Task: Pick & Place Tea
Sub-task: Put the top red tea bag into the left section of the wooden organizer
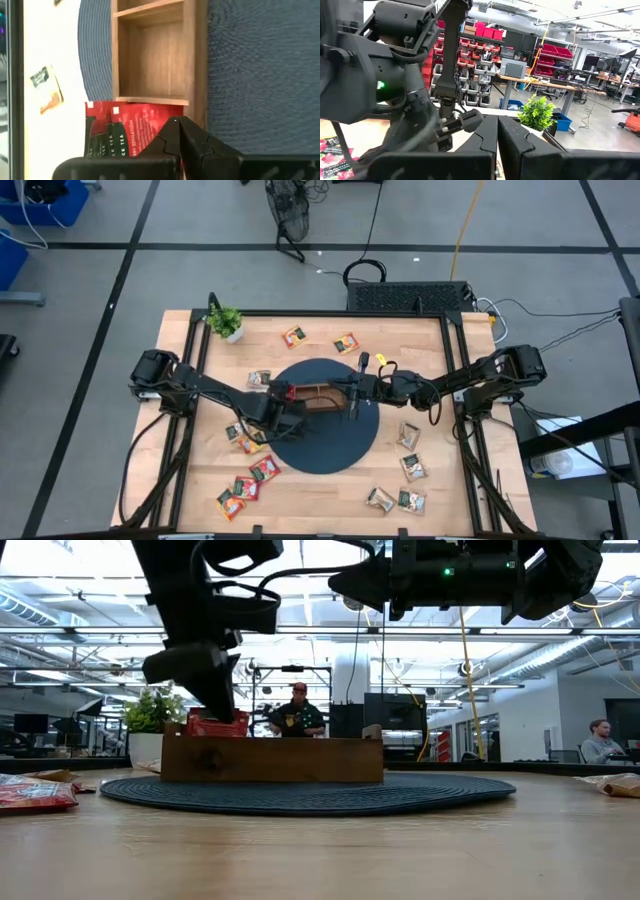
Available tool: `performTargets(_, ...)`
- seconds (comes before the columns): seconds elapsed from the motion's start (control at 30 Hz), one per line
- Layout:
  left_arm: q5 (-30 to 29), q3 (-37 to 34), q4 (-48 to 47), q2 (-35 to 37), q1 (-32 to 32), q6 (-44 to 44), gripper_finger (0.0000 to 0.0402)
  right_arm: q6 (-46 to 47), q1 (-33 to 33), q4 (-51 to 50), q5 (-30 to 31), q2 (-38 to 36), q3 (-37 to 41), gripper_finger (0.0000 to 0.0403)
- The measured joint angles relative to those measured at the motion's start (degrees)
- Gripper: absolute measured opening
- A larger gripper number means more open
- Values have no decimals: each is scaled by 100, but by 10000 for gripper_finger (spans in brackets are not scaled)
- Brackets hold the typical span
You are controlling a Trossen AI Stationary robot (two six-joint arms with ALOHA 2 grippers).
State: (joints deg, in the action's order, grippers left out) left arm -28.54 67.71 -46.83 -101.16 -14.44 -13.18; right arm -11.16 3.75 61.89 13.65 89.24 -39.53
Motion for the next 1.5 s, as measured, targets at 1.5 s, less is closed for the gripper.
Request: performTargets(1.5, 1714, -1031, 1486, 27, 920, 799, 2, 0, 0, 22, -2, 1, 2, 0)
